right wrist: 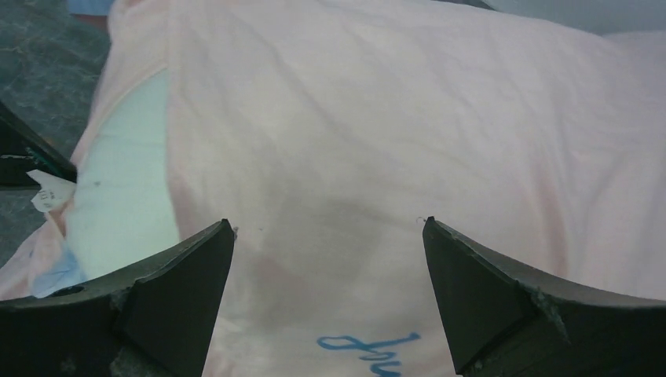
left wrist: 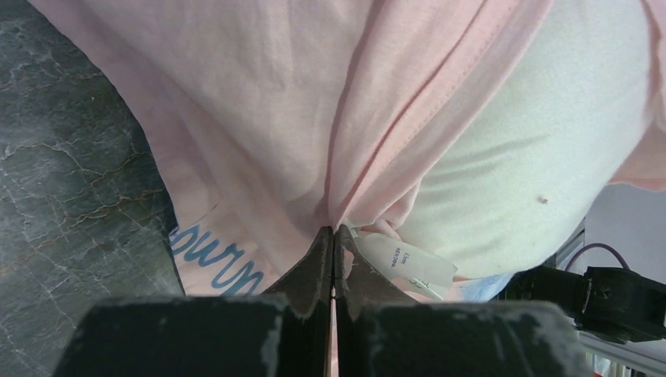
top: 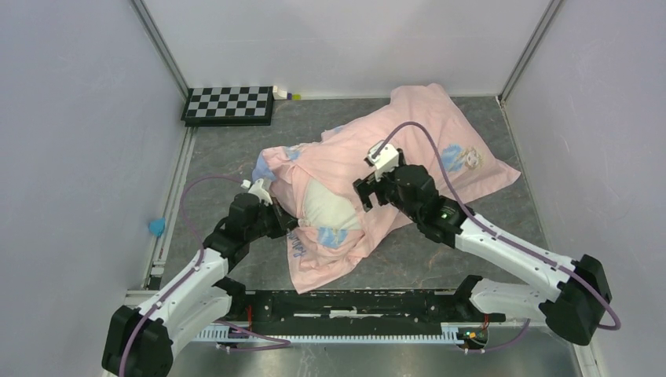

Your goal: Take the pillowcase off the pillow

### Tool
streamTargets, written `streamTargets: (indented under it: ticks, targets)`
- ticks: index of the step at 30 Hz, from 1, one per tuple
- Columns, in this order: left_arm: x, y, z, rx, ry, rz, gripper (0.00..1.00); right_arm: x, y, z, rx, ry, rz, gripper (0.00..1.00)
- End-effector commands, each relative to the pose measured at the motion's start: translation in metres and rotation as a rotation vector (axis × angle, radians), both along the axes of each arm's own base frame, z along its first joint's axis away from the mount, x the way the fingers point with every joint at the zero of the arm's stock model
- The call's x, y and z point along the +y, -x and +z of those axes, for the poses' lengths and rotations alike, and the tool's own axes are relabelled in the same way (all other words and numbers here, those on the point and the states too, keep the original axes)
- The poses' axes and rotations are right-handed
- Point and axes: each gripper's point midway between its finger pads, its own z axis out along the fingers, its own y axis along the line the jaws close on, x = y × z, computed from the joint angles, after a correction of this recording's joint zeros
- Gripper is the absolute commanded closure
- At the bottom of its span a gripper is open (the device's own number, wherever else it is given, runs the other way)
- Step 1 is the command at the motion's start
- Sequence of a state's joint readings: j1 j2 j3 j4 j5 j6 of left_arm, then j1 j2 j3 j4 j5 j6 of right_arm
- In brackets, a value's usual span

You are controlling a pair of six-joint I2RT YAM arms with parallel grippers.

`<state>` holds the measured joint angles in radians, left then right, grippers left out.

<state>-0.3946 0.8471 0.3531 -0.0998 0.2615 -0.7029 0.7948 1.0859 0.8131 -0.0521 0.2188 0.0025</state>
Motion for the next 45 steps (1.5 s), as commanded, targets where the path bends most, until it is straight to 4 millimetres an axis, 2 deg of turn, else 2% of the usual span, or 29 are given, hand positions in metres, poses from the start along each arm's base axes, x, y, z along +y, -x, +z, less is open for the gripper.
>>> streamTargets:
  ticks: [1, 4, 7, 10, 13, 15, 17, 19, 21, 22, 24, 26, 28, 30, 32, 37, 41, 45]
  targets:
    - [-0.002, 0.017, -0.002, 0.046, 0.026, -0.029, 0.98, 0.040, 0.000, 0.025, -0.074, 0.000, 0.090, 0.02]
    - [0.000, 0.017, 0.000, 0.040, 0.026, -0.024, 0.98, 0.063, 0.002, 0.027, -0.102, 0.036, 0.131, 0.02]
    - [-0.001, 0.017, -0.001, 0.046, 0.029, -0.022, 0.98, 0.075, -0.003, 0.018, -0.115, 0.128, 0.117, 0.02]
    - [-0.002, 0.017, -0.002, 0.049, 0.030, -0.023, 0.98, 0.077, -0.011, 0.008, -0.129, 0.203, 0.069, 0.02]
    - [-0.001, 0.014, -0.001, 0.047, 0.030, -0.014, 0.98, 0.062, -0.026, -0.008, -0.131, 0.289, -0.052, 0.02]
    - [-0.001, 0.013, 0.000, 0.042, 0.030, -0.006, 0.98, 0.029, -0.040, -0.015, -0.138, 0.384, -0.251, 0.02]
    - [0.001, 0.013, 0.000, 0.044, 0.028, 0.008, 0.98, -0.006, -0.054, -0.015, -0.117, 0.401, -0.422, 0.02]
    - [0.004, 0.011, -0.002, 0.044, 0.021, 0.031, 0.98, -0.034, -0.066, -0.021, -0.050, 0.273, -0.465, 0.02]
    - [0.007, 0.011, -0.007, 0.050, 0.009, 0.048, 0.98, -0.072, -0.075, -0.023, -0.022, 0.141, -0.531, 0.02]
    - [0.008, 0.012, -0.009, 0.057, 0.005, 0.053, 0.98, -0.092, -0.078, -0.017, -0.039, 0.095, -0.581, 0.02]
    - [0.008, 0.013, -0.012, 0.063, 0.003, 0.053, 0.98, -0.127, -0.080, -0.017, -0.051, 0.094, -0.676, 0.02]
    - [0.008, 0.013, -0.013, 0.067, 0.003, 0.050, 0.98, -0.150, -0.083, -0.021, -0.029, 0.122, -0.720, 0.02]
    - [0.008, 0.013, -0.012, 0.064, 0.005, 0.047, 0.98, -0.157, -0.085, -0.027, 0.010, 0.136, -0.710, 0.02]
    - [0.007, 0.013, -0.011, 0.059, 0.007, 0.046, 0.98, -0.147, -0.084, -0.026, 0.019, 0.115, -0.642, 0.02]
    - [0.006, 0.013, -0.009, 0.055, 0.012, 0.040, 0.98, -0.123, -0.081, -0.021, 0.025, 0.067, -0.498, 0.02]
    - [0.003, 0.014, -0.007, 0.052, 0.028, 0.024, 0.98, -0.071, -0.059, 0.010, 0.000, -0.051, -0.199, 0.03]
    - [0.002, 0.014, -0.008, 0.053, 0.033, 0.023, 0.98, -0.040, -0.034, 0.035, -0.040, -0.023, -0.071, 0.06]
    - [0.003, 0.014, -0.008, 0.048, 0.037, 0.028, 0.98, -0.001, 0.002, 0.056, -0.097, -0.046, 0.072, 0.06]
